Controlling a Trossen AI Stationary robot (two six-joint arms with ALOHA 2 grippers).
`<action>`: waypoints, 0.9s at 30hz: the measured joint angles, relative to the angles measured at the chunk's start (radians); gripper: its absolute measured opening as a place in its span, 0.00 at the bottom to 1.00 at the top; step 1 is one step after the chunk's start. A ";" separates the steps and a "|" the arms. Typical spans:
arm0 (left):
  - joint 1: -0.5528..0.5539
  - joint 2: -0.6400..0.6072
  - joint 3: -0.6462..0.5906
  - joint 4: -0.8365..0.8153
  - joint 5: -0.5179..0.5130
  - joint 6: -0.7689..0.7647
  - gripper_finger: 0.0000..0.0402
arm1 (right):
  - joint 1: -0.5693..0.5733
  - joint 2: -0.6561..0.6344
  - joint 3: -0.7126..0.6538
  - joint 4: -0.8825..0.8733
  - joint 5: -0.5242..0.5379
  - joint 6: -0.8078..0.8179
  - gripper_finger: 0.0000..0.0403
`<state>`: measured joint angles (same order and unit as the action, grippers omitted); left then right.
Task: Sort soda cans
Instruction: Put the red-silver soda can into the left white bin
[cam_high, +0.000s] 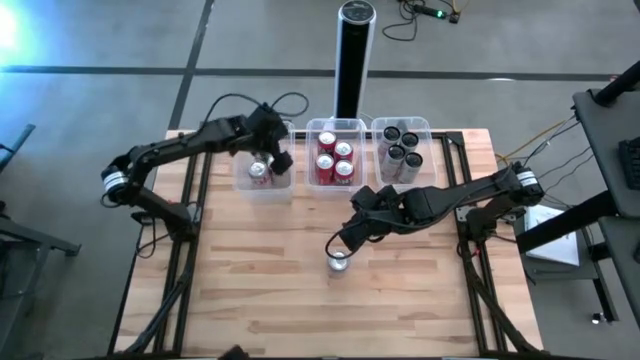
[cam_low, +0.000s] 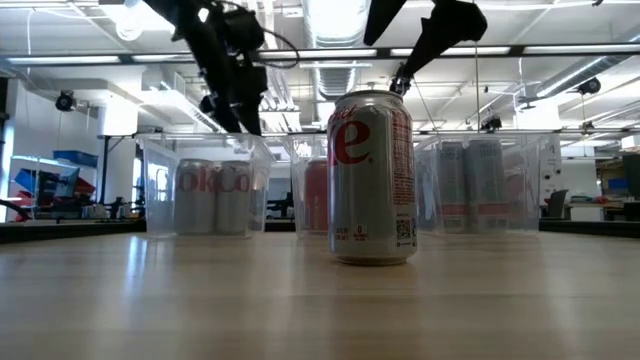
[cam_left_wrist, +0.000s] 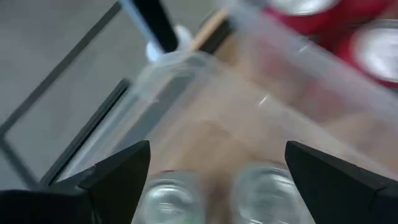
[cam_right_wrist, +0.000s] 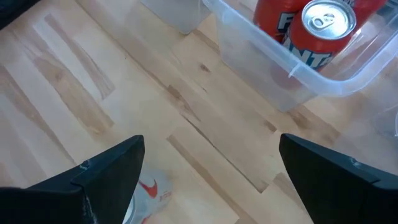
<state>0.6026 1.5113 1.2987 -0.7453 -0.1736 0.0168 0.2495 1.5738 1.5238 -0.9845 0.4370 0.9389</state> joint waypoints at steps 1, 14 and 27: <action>0.022 0.019 0.019 -0.015 -0.002 -0.002 0.88 | 0.005 0.000 0.000 -0.001 0.000 0.007 0.91; 0.086 0.189 0.087 0.011 -0.002 -0.087 0.80 | 0.024 0.000 -0.002 -0.006 0.000 0.022 0.91; 0.048 0.171 0.069 0.061 -0.005 -0.087 0.79 | 0.016 0.000 -0.004 -0.007 0.010 0.003 0.91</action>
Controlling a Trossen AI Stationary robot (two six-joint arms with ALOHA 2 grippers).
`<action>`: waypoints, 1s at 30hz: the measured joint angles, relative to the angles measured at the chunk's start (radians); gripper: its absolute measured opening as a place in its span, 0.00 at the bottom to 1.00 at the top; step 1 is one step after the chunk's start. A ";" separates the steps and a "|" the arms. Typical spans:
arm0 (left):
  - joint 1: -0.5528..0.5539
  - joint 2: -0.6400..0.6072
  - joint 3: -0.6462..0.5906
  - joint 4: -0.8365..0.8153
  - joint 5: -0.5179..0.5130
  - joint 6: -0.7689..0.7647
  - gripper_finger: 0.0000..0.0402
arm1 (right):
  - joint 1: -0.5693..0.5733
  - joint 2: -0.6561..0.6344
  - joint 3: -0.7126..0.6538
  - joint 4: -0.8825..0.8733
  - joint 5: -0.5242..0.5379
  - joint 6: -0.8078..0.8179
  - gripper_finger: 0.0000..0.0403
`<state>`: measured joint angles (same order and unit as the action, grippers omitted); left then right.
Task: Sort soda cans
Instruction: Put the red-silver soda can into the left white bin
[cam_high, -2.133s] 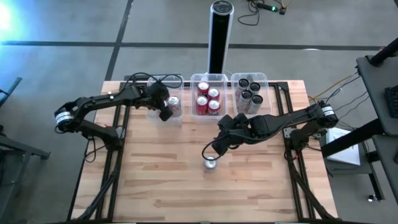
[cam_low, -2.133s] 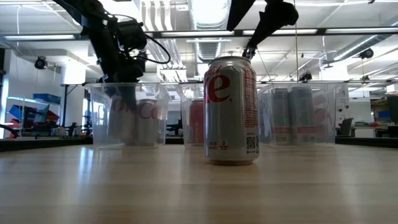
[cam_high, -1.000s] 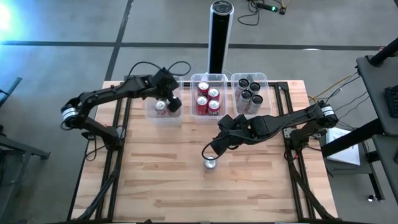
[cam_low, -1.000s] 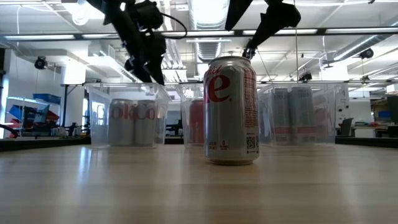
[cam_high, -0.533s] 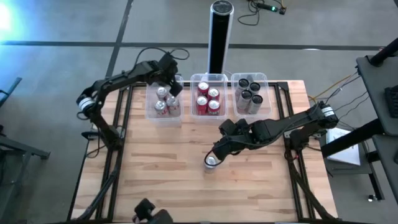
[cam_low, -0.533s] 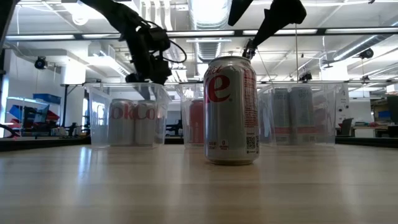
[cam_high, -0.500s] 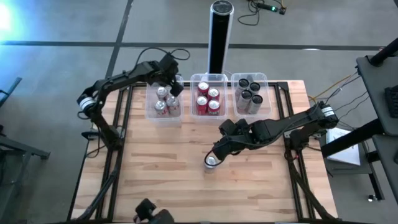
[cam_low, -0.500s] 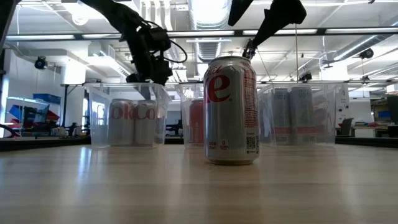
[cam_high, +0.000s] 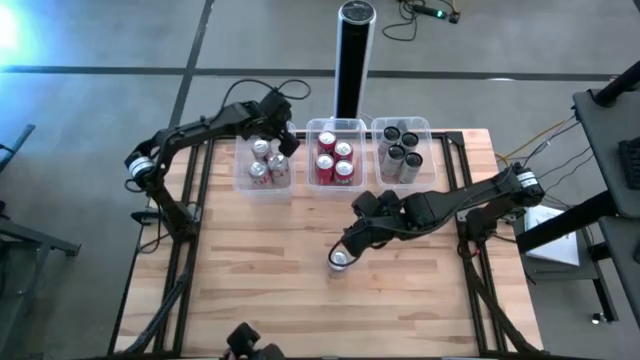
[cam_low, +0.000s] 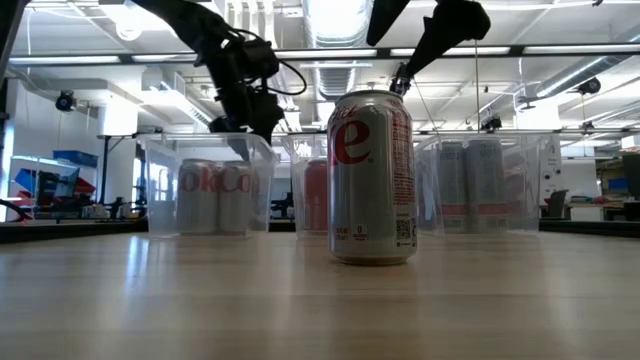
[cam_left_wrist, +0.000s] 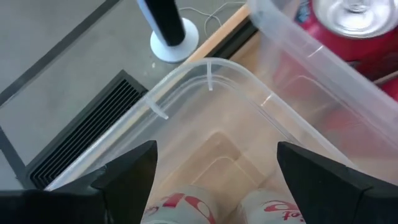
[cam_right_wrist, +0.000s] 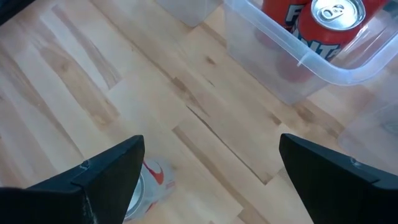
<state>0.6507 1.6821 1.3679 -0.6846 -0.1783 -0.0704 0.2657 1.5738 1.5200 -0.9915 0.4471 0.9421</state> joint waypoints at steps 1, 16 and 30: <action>-0.006 0.000 -0.003 0.005 0.000 0.000 0.79 | 0.000 0.000 0.000 0.000 0.000 0.000 0.91; -0.010 -0.039 0.011 -0.047 -0.078 0.057 0.79 | 0.002 0.000 -0.001 0.001 -0.001 0.018 0.91; 0.105 -0.105 -0.054 -0.142 0.007 -0.123 0.79 | 0.012 0.000 -0.005 0.002 -0.002 0.046 0.91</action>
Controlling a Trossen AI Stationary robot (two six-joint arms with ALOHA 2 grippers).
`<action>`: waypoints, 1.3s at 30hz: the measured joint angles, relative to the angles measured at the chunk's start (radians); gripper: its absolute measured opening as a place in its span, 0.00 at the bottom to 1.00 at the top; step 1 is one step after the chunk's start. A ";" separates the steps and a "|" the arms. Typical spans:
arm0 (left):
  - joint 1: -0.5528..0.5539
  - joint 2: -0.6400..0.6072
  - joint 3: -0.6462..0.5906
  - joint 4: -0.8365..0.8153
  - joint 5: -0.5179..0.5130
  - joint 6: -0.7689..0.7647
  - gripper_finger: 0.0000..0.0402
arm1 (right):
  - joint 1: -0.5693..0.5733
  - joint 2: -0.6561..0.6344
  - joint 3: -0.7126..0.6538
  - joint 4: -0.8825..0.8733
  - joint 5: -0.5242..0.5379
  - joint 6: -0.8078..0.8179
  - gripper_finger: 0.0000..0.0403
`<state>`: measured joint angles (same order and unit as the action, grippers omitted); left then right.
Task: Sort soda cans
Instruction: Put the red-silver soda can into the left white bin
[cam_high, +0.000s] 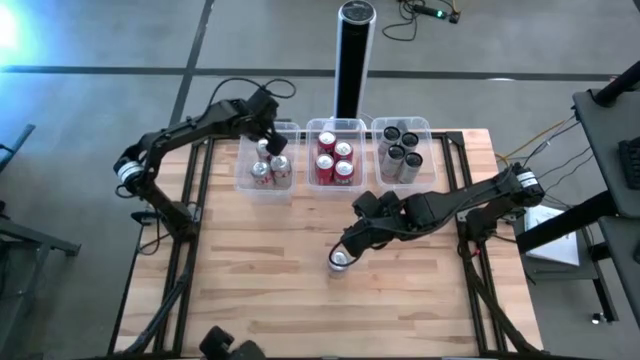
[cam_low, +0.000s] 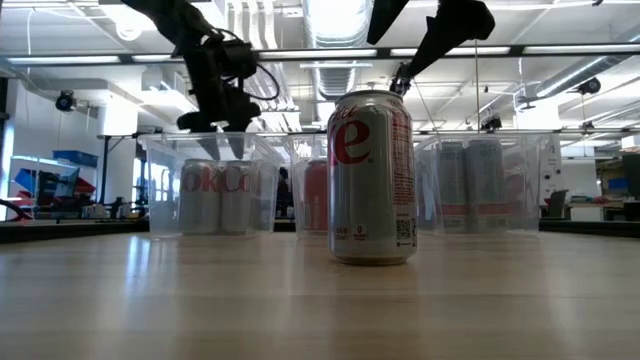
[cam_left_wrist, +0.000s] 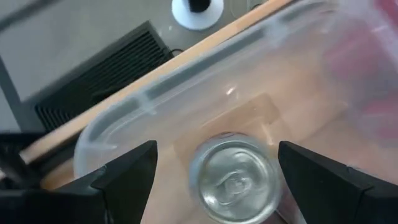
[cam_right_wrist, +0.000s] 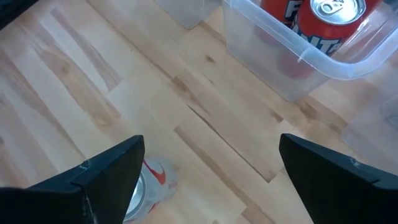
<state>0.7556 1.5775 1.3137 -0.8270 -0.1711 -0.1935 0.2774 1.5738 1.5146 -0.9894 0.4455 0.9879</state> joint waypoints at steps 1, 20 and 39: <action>0.013 -0.006 -0.012 0.008 0.012 -0.019 0.79 | 0.002 0.000 -0.001 0.000 0.000 0.006 0.91; 0.054 -0.053 -0.082 0.027 0.003 -0.054 0.79 | 0.013 0.000 -0.030 0.003 -0.004 0.042 0.91; -0.150 -0.399 -0.097 0.129 0.477 0.185 0.79 | 0.167 -0.001 -0.040 -0.081 -0.106 -0.039 0.91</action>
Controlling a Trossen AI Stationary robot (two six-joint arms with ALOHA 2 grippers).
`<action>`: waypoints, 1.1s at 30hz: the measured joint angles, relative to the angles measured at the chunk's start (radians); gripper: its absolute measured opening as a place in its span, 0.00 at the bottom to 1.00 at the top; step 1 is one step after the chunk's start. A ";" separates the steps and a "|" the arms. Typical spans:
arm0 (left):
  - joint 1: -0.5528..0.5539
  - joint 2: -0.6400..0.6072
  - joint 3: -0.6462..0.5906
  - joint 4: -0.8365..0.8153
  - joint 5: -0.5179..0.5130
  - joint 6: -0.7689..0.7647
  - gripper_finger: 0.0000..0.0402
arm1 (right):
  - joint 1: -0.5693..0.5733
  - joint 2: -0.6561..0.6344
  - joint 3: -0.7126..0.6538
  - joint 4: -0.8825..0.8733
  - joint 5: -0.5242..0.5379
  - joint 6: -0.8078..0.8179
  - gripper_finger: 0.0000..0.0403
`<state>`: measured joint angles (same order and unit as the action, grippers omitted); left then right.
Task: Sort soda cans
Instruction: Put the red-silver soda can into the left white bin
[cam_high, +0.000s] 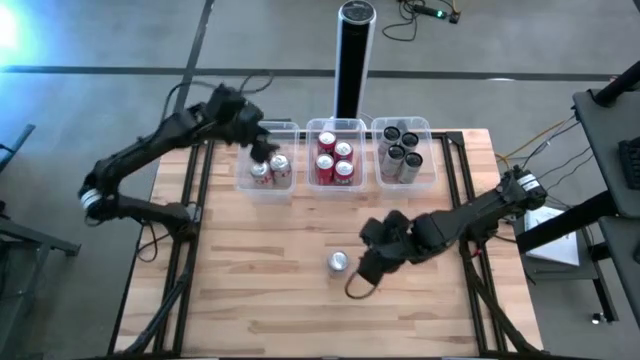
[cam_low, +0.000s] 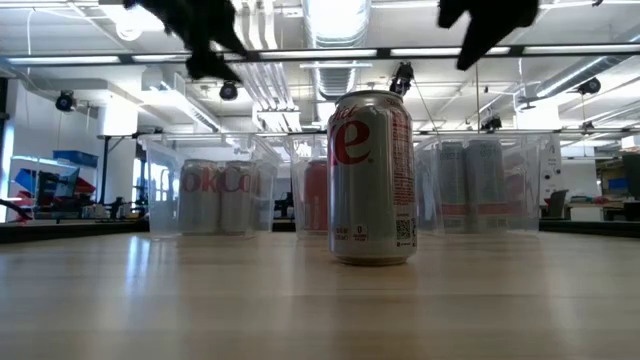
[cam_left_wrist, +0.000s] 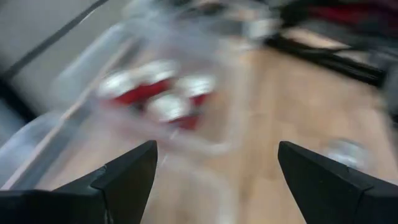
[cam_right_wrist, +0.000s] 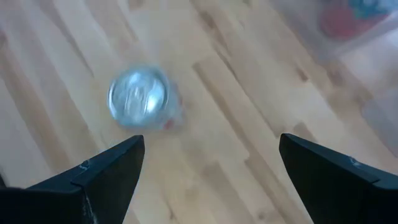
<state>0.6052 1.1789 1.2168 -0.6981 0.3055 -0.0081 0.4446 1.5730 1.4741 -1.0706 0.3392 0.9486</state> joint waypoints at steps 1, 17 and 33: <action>-0.047 -0.037 -0.020 0.019 0.027 0.028 0.79 | 0.016 0.000 -0.012 -0.001 0.001 0.017 0.91; -0.686 -0.127 -0.414 0.390 -0.264 -0.160 0.79 | 0.052 0.276 -0.130 0.321 -0.088 -0.036 0.91; -0.795 0.082 -0.440 0.439 -0.236 -0.187 0.79 | -0.024 0.413 0.045 0.387 -0.022 -0.181 0.91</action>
<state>-0.1895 1.2606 0.7766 -0.2593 0.0695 -0.1951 0.4210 1.9864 1.5191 -0.6832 0.3169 0.7674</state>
